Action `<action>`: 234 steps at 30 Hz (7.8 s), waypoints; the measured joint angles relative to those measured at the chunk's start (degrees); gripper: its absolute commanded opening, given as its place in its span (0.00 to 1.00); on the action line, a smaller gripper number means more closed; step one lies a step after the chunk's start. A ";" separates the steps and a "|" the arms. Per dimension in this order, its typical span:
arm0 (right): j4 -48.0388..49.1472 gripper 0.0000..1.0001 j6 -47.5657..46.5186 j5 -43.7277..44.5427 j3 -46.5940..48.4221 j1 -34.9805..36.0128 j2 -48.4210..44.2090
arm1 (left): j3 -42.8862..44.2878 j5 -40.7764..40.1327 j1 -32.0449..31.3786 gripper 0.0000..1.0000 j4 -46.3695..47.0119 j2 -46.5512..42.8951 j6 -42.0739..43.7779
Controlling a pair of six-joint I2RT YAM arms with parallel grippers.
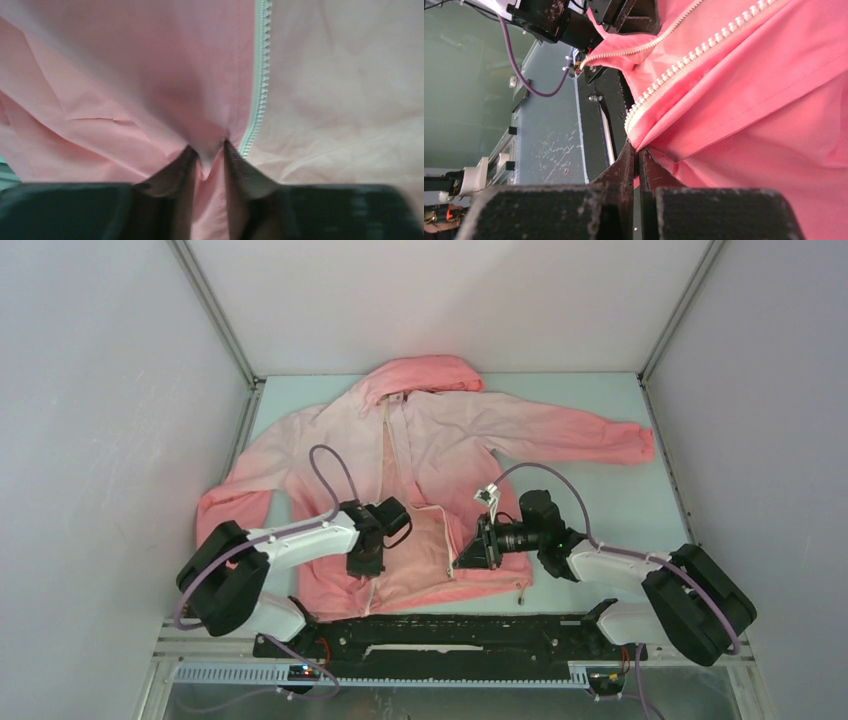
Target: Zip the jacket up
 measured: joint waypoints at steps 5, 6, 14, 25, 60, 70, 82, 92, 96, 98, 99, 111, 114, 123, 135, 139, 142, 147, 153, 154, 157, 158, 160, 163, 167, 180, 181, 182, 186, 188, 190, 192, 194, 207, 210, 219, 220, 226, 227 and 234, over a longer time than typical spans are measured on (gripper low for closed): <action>0.37 0.00 -0.17 -2.95 0.00 -0.26 1.40 | 0.35 -0.46 -0.39 0.00 1.99 -0.74 1.14; 0.33 0.00 -0.17 -3.23 0.00 -0.28 1.77 | 0.35 -0.50 -0.39 0.00 2.12 -1.84 1.25; 0.42 0.00 -0.15 -4.52 0.00 -1.16 3.32 | 1.36 -0.92 -0.48 0.00 7.61 -14.60 1.31; 0.87 0.00 0.09 -4.94 0.02 -1.77 4.20 | 9.25 2.56 -0.48 0.71 18.53 -5.01 0.98; 2.91 0.00 2.08 -7.91 -7.65 -14.73 -6.86 | 6.73 45.99 1.64 0.67 30.05 -0.63 69.83; 3.87 0.00 4.04 -7.67 -11.67 -21.53 -14.36 | 5.77 45.57 2.19 0.58 32.98 8.17 72.19; 5.07 0.00 4.90 -7.87 -11.69 -21.64 -14.34 | 6.56 41.05 1.49 0.66 33.46 12.17 71.38; 5.07 0.00 4.87 -7.85 -12.07 -21.64 -16.52 | 4.96 28.48 -4.87 0.40 41.05 12.31 64.48; 5.05 0.00 4.87 -7.80 -12.07 -21.64 -17.40 | 2.23 22.27 -7.98 0.26 48.04 11.69 61.92; 5.05 0.00 4.85 -7.76 -12.07 -21.62 -17.51 | 0.35 19.58 -8.87 0.20 51.12 10.93 61.24; 5.05 0.00 4.85 -7.69 -12.07 -21.57 -17.51 | -0.55 18.53 -9.14 0.18 52.28 10.47 60.98; -0.44 0.00 -0.39 -5.81 -6.78 -11.67 -9.86 | -3.65 19.10 -8.17 0.00 44.76 -2.80 58.99; 0.85 0.00 -1.03 -6.64 -3.89 -9.79 -5.29 | -3.63 21.55 -6.73 0.00 42.10 -6.99 59.01; 2.29 0.00 -2.12 -10.10 3.82 -7.06 7.65 | -3.61 27.63 -5.60 0.00 34.18 -12.11 60.22; 0.55 0.00 -5.55 -15.17 8.41 -3.98 14.51 | -3.61 33.73 -4.72 0.00 29.55 -15.08 64.24; 0.28 0.00 -6.27 -16.48 8.61 -2.89 14.73 | -3.58 35.41 -4.42 0.00 29.46 -16.13 65.16; 0.33 0.00 -6.58 -17.22 8.94 -2.47 15.50 | -3.61 36.04 -4.22 0.00 29.40 -16.31 65.57; 0.33 0.00 -6.60 -17.77 9.18 -2.49 16.41 | -3.61 37.24 -4.09 0.00 29.33 -16.41 66.16; 0.70 0.00 -6.36 -17.77 9.57 -2.49 17.25 | -3.61 37.88 -4.09 0.00 29.14 -16.76 66.69; 1.20 0.00 -6.14 -17.79 9.57 -2.51 17.35 | -3.61 38.07 -4.09 0.00 29.14 -16.79 66.71; 2.71 0.00 -5.46 -17.99 9.68 -2.78 18.03 | -3.61 38.69 -4.07 0.00 28.92 -16.79 66.71; 2.97 0.00 -5.44 -17.99 9.70 -2.86 18.23 | -3.61 38.75 -4.07 0.00 28.89 -16.79 66.71; 3.08 0.00 -5.40 -17.97 9.70 -2.89 18.27 | -3.61 38.84 -4.07 0.00 28.85 -16.79 66.71; 3.56 0.00 -5.22 -17.99 9.70 -2.99 18.29 | -3.61 38.97 -4.07 0.00 28.76 -16.79 66.73; 3.58 0.00 -5.05 -18.03 9.70 -3.04 18.29 | -3.61 39.08 -4.07 0.00 28.70 -16.76 66.73; 3.37 0.00 -5.73 -18.78 9.70 -2.95 18.29 | -3.61 38.66 -4.04 0.00 28.55 -17.25 66.73; 3.37 0.00 -5.77 -18.86 9.70 -2.91 18.29 | -3.61 38.66 -4.04 0.00 28.52 -17.22 66.73; 3.37 0.00 -5.90 -18.91 9.70 -2.86 18.29 | -3.61 38.69 -4.04 0.00 28.50 -17.20 66.73; 3.37 0.00 -5.97 -19.04 9.70 -2.80 18.29 | -3.61 38.82 -4.04 0.00 28.50 -17.00 66.73; 3.37 0.00 -5.97 -19.10 9.70 -2.78 18.29 | -3.61 38.82 -4.04 0.00 28.50 -16.90 66.73; 3.34 0.00 -5.99 -19.26 9.70 -2.75 18.27 | -3.61 38.86 -4.04 0.00 28.50 -16.70 66.73; 3.37 0.00 -5.99 -19.28 9.70 -2.73 18.18 | -3.61 38.97 -4.04 0.00 28.48 -16.63 66.73; 3.39 0.00 -5.97 -19.37 9.70 -2.75 18.14 | -3.61 39.17 -4.04 0.00 28.48 -16.63 66.73; 3.89 0.00 -5.90 -19.41 9.70 -2.73 18.14 | -3.61 40.89 -3.96 0.00 28.06 -15.61 66.73; 4.09 0.00 -5.88 -19.41 9.70 -2.71 18.14 | -3.61 41.53 -3.89 0.00 28.02 -15.61 66.73; 5.81 0.00 -5.77 -19.98 9.07 -2.38 17.20 | -3.61 41.75 -3.48 0.00 27.19 -15.76 66.86; 7.23 0.00 -5.44 -20.28 8.41 -2.36 16.59 | -3.61 41.79 -3.32 0.00 27.04 -15.98 66.93; 19.28 0.00 -3.39 -21.75 1.84 -0.66 11.26 | -3.58 44.24 -2.03 0.00 26.47 -17.57 67.19; 20.55 0.00 -3.26 -21.88 1.68 -0.50 11.08 | -3.58 44.59 -1.97 0.00 26.32 -17.59 67.21; 38.64 0.00 4.55 -23.12 1.66 -1.22 17.05 | -3.58 45.40 -1.84 0.00 25.92 -19.39 67.30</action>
